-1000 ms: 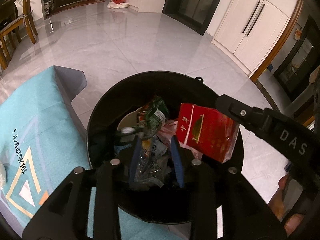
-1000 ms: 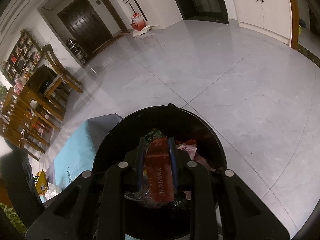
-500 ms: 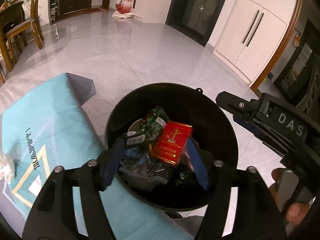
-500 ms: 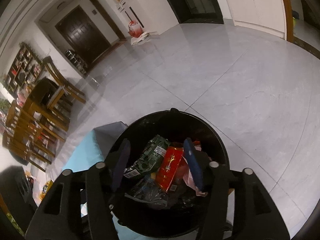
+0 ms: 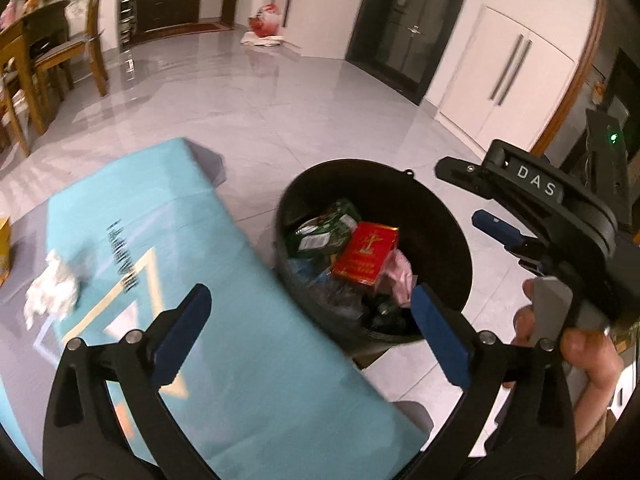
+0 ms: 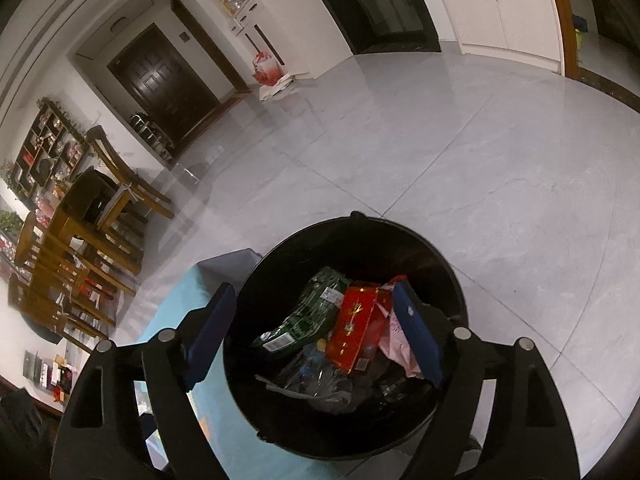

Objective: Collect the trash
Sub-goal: 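Move both open grippers back over the mat toward the remaining trash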

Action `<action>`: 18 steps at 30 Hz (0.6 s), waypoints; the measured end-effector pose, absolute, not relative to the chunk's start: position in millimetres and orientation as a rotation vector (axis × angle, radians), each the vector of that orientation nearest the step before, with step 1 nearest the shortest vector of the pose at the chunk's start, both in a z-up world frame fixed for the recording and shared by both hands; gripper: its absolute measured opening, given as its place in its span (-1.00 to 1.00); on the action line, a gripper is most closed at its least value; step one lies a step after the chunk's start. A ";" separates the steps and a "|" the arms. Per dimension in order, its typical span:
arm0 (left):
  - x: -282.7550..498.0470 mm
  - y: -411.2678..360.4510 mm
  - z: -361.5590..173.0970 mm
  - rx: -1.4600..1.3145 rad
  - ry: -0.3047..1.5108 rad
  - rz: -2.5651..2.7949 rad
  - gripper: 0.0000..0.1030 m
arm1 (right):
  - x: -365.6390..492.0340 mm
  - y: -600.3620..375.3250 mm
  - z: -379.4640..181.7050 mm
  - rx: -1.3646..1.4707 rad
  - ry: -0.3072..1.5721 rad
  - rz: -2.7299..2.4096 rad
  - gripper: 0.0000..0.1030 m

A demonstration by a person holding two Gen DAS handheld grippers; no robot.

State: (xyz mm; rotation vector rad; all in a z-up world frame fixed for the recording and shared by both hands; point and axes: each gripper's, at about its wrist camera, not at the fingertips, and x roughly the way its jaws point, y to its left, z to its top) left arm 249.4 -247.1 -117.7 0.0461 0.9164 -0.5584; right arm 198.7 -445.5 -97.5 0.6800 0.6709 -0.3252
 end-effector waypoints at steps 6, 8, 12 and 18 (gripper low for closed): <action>234.7 -193.1 -116.1 -0.082 0.969 -0.522 0.93 | 194.9 -428.0 -93.3 0.645 0.665 -0.301 0.80; 228.4 -173.8 -117.7 -0.131 0.987 -0.504 0.93 | 194.0 -418.8 -91.9 0.650 0.666 -0.262 0.91; 212.2 -118.8 -119.8 -0.240 1.006 -0.418 0.94 | 193.6 -397.5 -87.3 0.632 0.679 -0.179 0.94; 178.9 -15.7 -117.2 -0.423 0.951 -0.212 0.94 | 197.3 -343.9 -79.1 0.513 0.700 -0.067 0.94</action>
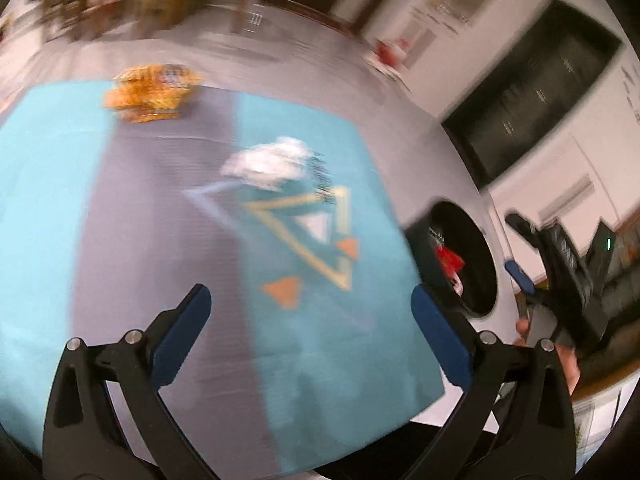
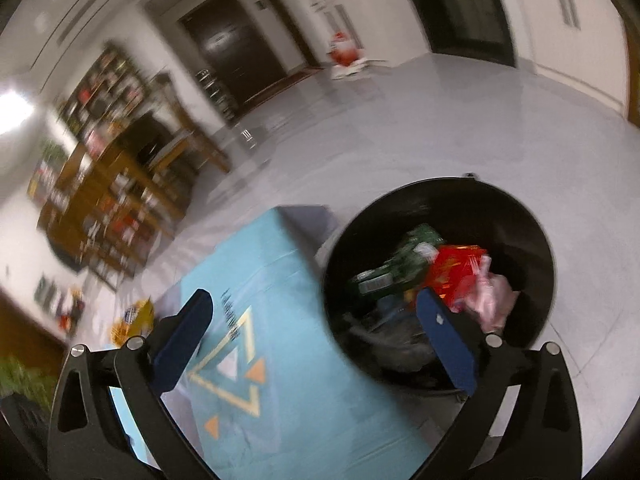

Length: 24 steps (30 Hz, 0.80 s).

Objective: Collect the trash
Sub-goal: 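Move both open grippers back over the mat toward the remaining trash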

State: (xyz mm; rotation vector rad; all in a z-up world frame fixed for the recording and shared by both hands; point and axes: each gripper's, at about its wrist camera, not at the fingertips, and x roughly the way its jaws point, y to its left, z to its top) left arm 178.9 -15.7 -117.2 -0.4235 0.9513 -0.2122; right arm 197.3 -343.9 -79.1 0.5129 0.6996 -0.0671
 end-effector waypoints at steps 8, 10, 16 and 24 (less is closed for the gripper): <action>128.2 63.4 -114.0 -0.481 0.914 -0.129 0.94 | 196.1 -273.7 -79.2 0.346 0.729 0.047 0.94; 118.2 73.5 -116.8 -0.506 0.909 -0.138 0.94 | 192.4 -265.8 -78.2 0.334 0.718 0.038 0.94; 110.0 67.7 -115.0 -0.491 0.861 -0.215 0.94 | 168.4 -258.3 -74.7 0.310 0.676 -0.032 0.94; 108.6 41.4 -98.2 -0.397 0.729 -0.355 0.94 | 136.3 -247.8 -68.4 0.237 0.514 -0.097 0.94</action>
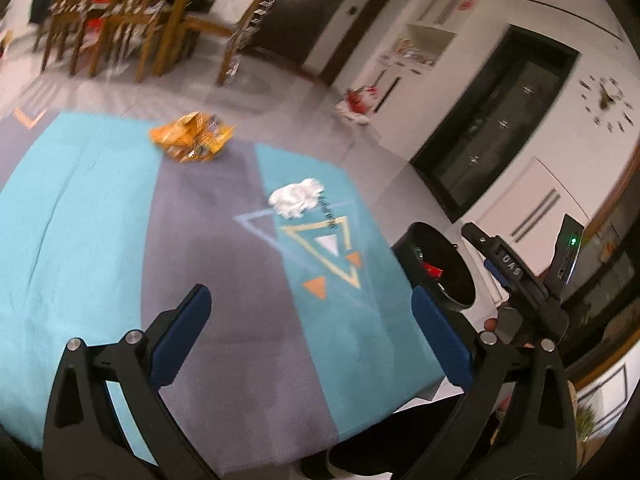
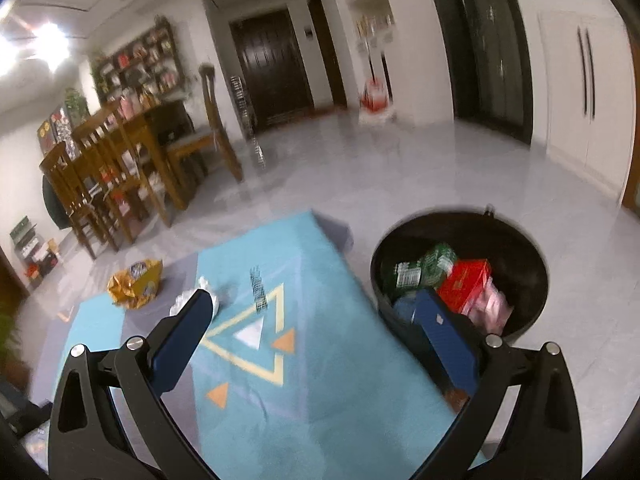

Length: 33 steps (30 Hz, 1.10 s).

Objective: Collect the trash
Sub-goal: 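Move both open grippers back over the mat toward the remaining trash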

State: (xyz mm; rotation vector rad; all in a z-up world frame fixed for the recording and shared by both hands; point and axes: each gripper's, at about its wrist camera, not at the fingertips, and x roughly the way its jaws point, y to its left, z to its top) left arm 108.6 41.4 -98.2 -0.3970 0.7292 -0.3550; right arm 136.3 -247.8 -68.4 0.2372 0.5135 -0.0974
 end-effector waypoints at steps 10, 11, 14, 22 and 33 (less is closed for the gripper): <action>138.6 46.2 -98.0 -0.395 0.781 -0.400 0.94 | 128.8 -210.2 -68.1 0.153 0.437 0.025 0.94; 142.9 48.1 -94.7 -0.386 0.773 -0.416 0.94 | 129.7 -206.6 -66.7 0.128 0.442 0.037 0.94; 148.2 53.0 -87.6 -0.338 0.730 -0.392 0.94 | 131.6 -195.9 -64.7 0.070 0.447 0.042 0.94; 170.9 68.8 -94.0 -0.299 0.745 -0.291 0.94 | 141.6 -176.8 -77.4 0.053 0.546 0.092 0.94; 224.3 103.0 -107.1 -0.295 0.820 -0.126 0.94 | 185.6 -164.8 -94.0 0.185 0.712 0.164 0.94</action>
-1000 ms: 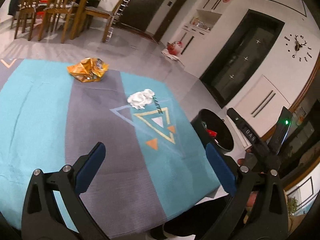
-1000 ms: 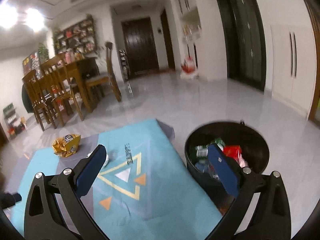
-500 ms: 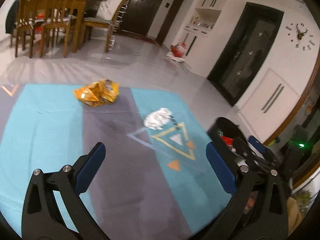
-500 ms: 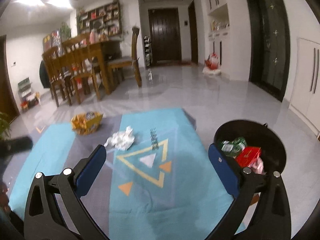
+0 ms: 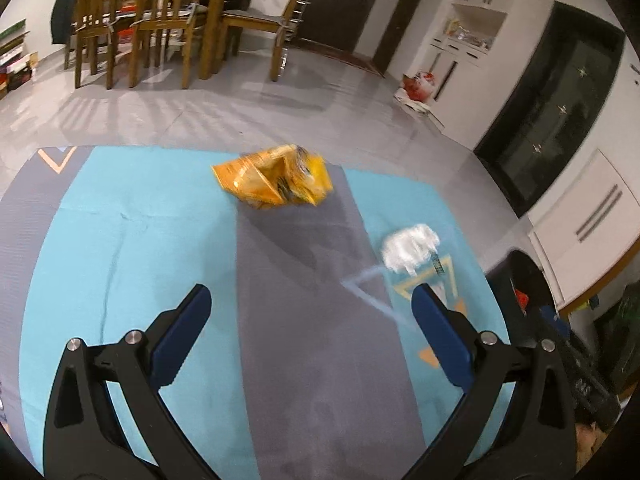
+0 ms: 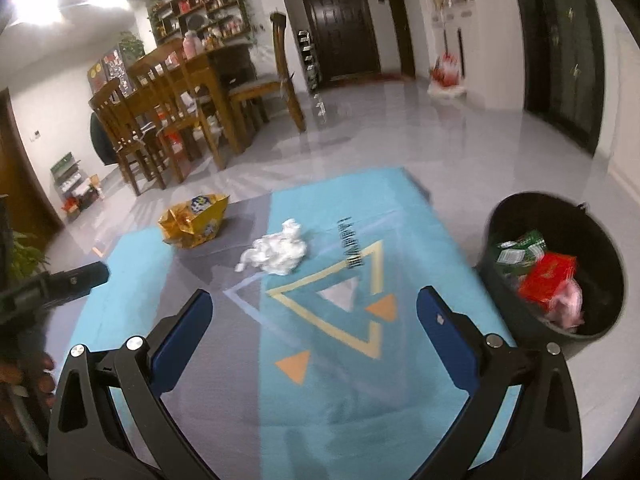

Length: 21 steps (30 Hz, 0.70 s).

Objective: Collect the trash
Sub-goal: 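Move both open grippers back over the mat toward the remaining trash, then grasp the yellow chip bag with the left gripper while the right gripper grasps the white tissue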

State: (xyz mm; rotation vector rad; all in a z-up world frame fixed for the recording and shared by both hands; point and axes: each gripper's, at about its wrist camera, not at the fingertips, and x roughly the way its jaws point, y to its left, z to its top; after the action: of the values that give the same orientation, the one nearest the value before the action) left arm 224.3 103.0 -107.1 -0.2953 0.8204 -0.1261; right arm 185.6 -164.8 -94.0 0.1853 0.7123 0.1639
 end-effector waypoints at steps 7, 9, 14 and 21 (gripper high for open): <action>278.5 120.6 -108.8 -0.343 0.823 -0.104 0.94 | 248.0 -145.0 -110.3 0.249 0.831 0.190 0.94; 293.3 119.8 -107.3 -0.329 0.819 -0.095 0.94 | 261.7 -141.3 -112.7 0.265 0.847 0.193 0.94; 324.4 113.3 -110.5 -0.260 0.815 -0.051 0.94 | 289.4 -130.3 -123.7 0.255 0.874 0.171 0.94; 357.3 110.8 -128.5 -0.225 0.835 -0.046 0.94 | 315.5 -119.8 -135.6 0.251 0.879 0.151 0.94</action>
State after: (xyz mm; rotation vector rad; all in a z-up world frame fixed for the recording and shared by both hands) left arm 357.3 110.8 -128.5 -0.2249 0.8355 -0.0458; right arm 315.5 -119.8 -135.6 0.2506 0.8791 0.1514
